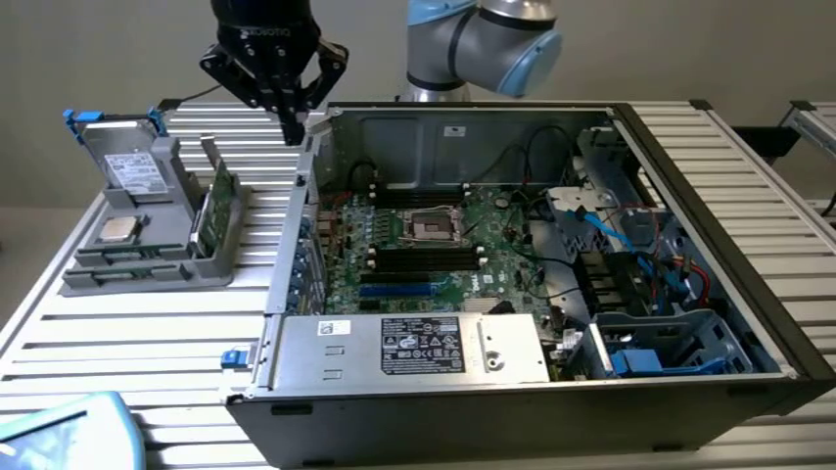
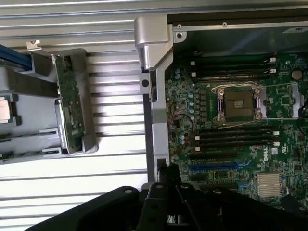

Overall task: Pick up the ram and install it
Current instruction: 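Reach for the ram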

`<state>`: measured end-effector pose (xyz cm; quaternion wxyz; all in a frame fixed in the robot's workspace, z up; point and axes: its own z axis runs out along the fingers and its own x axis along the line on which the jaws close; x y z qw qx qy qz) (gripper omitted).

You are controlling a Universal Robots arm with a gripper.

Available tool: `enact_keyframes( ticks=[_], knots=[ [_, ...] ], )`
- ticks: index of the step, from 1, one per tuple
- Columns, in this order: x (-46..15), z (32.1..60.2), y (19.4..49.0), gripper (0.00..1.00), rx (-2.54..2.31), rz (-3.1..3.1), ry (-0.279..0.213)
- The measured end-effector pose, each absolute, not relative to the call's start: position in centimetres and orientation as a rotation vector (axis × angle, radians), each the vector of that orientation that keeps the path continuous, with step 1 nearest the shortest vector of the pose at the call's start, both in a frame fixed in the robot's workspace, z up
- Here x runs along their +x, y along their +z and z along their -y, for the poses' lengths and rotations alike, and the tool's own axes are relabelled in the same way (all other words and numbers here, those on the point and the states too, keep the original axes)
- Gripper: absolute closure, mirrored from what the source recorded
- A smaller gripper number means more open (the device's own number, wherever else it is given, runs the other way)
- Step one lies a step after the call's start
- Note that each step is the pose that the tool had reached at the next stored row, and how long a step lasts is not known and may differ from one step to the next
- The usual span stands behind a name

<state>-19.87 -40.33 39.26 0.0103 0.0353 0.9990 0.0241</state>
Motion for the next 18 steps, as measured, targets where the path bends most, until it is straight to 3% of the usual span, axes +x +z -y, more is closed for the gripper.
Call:
enact_keyframes(
  ticks=[18],
  knots=[
    [-26.3, 40.8, 39.2, 0.89, 0.111, -3.123, 0.075]
  ],
)
